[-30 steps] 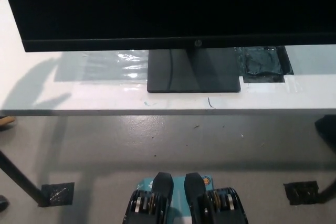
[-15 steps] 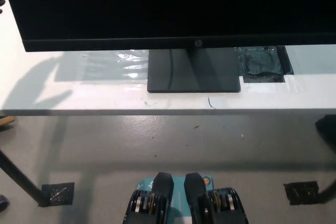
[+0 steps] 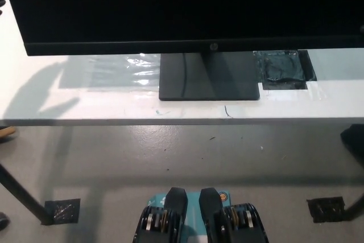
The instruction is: The monitor is placed at the center of the table and the robot uses both its hand to grab the left and right sides of the monitor to tilt the angle of the monitor downwards
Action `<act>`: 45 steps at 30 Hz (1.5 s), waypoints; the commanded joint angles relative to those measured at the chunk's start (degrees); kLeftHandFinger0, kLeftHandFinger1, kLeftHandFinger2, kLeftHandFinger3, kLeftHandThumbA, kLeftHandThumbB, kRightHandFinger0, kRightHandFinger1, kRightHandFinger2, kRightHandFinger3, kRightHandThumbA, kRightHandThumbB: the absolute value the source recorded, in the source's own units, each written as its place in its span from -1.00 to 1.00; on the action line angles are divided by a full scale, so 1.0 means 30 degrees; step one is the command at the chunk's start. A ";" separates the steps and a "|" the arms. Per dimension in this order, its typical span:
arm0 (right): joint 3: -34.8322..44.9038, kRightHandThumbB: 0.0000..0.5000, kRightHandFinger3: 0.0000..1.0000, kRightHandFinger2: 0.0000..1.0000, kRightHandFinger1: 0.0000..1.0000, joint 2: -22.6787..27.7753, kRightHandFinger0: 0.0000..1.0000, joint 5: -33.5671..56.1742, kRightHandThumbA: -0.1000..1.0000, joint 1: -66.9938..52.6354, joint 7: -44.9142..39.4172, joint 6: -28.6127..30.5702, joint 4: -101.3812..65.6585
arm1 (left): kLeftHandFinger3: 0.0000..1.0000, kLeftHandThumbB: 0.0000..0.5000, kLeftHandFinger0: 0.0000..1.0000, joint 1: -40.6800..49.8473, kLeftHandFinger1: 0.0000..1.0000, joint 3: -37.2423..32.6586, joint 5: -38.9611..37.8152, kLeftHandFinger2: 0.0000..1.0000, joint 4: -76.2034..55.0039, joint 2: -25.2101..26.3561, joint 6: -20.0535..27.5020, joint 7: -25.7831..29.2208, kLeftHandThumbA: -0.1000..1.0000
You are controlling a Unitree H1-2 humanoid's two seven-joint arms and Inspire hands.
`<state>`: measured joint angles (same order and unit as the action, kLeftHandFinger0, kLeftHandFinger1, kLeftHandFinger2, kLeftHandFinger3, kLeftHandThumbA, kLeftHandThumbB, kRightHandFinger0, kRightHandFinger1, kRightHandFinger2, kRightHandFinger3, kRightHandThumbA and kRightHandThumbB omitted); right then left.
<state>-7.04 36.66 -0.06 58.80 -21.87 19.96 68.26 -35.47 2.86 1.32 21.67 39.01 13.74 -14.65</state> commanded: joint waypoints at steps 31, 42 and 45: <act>-0.1891 0.79 1.00 1.00 1.00 -0.1032 1.00 -0.3354 0.91 0.2770 0.1022 0.0820 0.0239 | 1.00 0.84 1.00 -0.5252 1.00 -0.6112 0.4632 1.00 0.5363 -0.2049 -0.0473 -0.0462 0.97; -0.2663 0.94 1.00 1.00 1.00 -0.2124 1.00 -0.4315 0.85 0.4371 0.1851 0.0456 0.1814 | 1.00 0.89 1.00 -0.6862 1.00 -0.6706 0.4957 1.00 0.9619 -0.2970 0.0393 0.0663 0.93; -0.3036 0.92 1.00 1.00 1.00 -0.2375 1.00 -0.4738 0.83 0.4708 0.2334 0.0218 0.2106 | 1.00 0.87 1.00 -0.6990 1.00 -0.6825 0.5044 1.00 1.0233 -0.3133 0.0551 0.0961 0.91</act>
<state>-14.46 34.04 -11.46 65.09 -17.38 20.01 75.63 -55.50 -13.01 12.72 50.38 35.95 12.71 -7.87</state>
